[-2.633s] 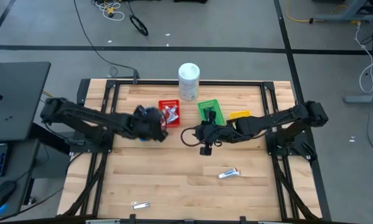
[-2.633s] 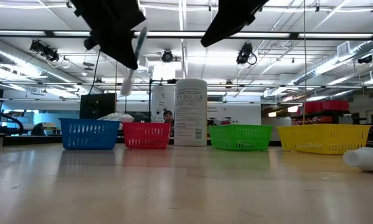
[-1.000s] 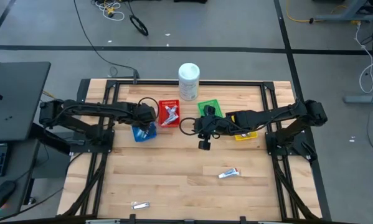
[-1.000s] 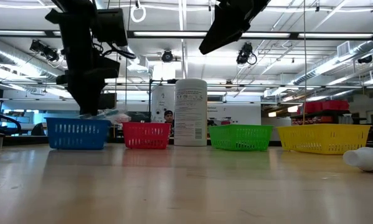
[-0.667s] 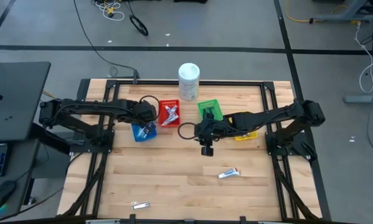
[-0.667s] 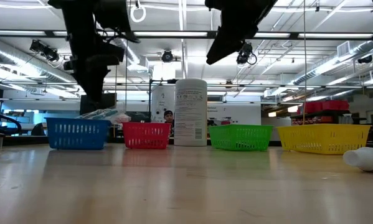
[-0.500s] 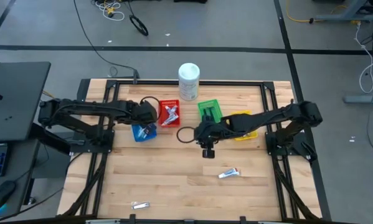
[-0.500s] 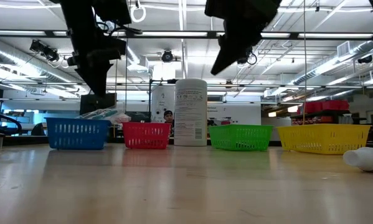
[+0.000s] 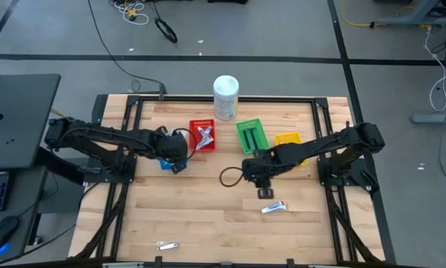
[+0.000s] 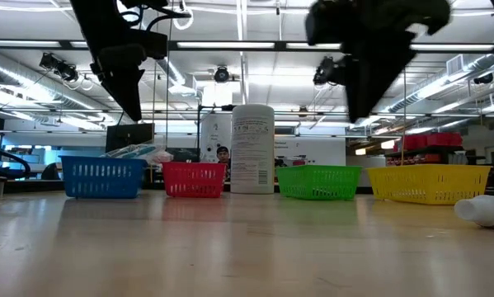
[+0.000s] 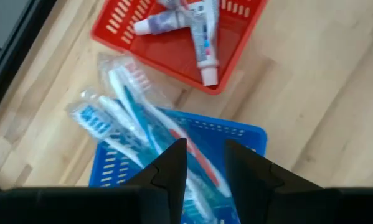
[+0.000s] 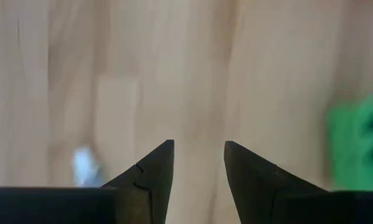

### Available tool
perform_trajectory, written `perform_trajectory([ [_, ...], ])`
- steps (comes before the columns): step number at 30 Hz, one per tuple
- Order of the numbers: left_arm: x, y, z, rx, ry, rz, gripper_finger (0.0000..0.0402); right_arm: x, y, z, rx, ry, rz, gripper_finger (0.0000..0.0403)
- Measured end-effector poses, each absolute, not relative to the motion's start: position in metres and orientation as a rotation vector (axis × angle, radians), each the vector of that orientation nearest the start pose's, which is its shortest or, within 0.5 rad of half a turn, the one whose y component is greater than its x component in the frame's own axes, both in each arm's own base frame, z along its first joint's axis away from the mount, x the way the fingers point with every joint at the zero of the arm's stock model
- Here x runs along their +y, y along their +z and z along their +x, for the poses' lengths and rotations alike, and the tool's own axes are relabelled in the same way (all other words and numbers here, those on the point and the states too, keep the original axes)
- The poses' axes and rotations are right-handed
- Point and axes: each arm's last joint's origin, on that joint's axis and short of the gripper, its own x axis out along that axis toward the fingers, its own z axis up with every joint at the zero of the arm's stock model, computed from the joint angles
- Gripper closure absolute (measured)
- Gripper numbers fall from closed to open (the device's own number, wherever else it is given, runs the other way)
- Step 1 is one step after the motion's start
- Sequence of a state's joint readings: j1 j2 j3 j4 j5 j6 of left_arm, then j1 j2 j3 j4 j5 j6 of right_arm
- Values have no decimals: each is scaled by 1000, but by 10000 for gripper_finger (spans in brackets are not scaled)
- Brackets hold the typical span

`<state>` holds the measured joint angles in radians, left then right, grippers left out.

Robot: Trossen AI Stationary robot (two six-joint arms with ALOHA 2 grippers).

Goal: Pick & Place Travel size toiletries
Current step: Put the white toothpaste into the red bin

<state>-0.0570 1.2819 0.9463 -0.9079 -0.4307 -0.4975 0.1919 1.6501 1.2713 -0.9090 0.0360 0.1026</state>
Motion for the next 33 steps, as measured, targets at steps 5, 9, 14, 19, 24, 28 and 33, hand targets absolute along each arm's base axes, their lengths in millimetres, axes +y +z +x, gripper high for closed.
perform_trajectory([
  [5,-6,244,228,1065,603,-148,290,69,235,290,1501,16,45,253],
  [9,-7,245,231,1030,614,-182,290,80,224,281,1573,44,152,253],
  [14,-7,247,234,985,613,-193,290,90,201,267,1645,21,206,253],
  [19,-7,249,239,943,589,-173,290,92,184,254,1702,-136,307,253],
  [24,-6,252,244,901,558,-141,290,105,176,248,1693,-112,286,253],
  [28,-3,254,247,873,552,-130,290,120,171,248,1616,0,248,253],
  [33,5,254,248,862,579,-145,290,125,163,249,1574,67,270,252],
])
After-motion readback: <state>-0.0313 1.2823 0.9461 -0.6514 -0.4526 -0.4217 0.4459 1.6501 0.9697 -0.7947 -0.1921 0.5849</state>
